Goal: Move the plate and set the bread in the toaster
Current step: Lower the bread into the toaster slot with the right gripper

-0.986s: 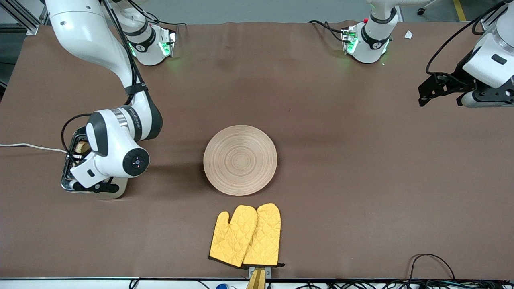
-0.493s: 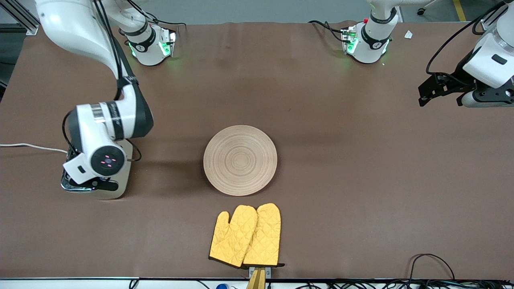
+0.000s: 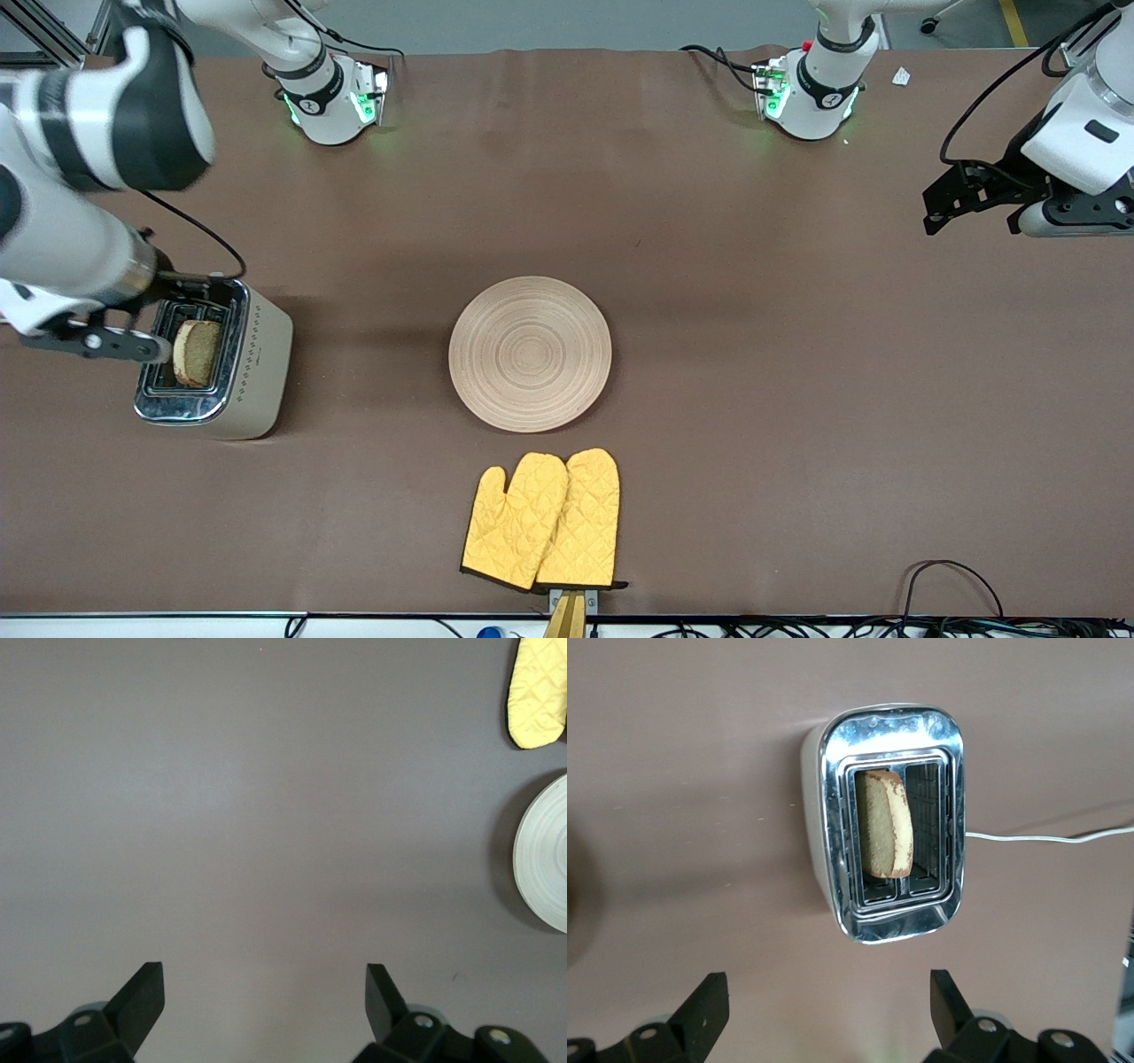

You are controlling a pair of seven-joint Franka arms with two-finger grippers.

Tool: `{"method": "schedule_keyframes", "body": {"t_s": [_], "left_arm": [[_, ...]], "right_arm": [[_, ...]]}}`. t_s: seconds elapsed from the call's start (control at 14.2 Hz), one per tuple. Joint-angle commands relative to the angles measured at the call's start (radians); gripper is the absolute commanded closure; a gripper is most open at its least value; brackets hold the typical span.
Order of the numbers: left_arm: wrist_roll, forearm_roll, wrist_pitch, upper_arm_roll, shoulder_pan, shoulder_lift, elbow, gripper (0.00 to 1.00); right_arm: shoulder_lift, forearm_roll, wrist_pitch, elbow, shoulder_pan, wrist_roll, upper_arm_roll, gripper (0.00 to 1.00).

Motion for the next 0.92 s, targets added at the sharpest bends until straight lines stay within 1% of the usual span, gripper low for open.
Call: {"method": "schedule_keyframes", "body": {"t_s": [0.0,0.14,0.35,0.49,0.77,0.85], "left_arm": [[0.006,0.0,-0.021,0.001,0.001,-0.002,0.023,0.0],[0.004,0.004,-0.031,0.002,0.002,0.0,0.029,0.0],[0.004,0.005,-0.035,0.004,0.002,0.0,0.031,0.0],[0.004,0.005,-0.037,0.004,0.002,-0.002,0.029,0.0],[0.004,0.005,-0.043,0.004,0.002,-0.002,0.031,0.0],[0.004,0.005,-0.043,0.004,0.002,-0.002,0.029,0.0]], "right_arm": [[-0.086,0.103,0.013,-0.046,-0.105,-0.123,0.01,0.0],[-0.12,0.105,0.003,-0.044,-0.133,-0.19,0.007,0.0],[-0.164,0.11,-0.032,-0.044,-0.164,-0.195,0.008,0.0],[-0.193,0.111,-0.026,-0.053,-0.173,-0.203,0.012,0.0],[-0.191,0.13,0.0,-0.041,-0.177,-0.25,0.01,0.0],[-0.189,0.131,-0.001,-0.021,-0.179,-0.241,0.01,0.0]]}}
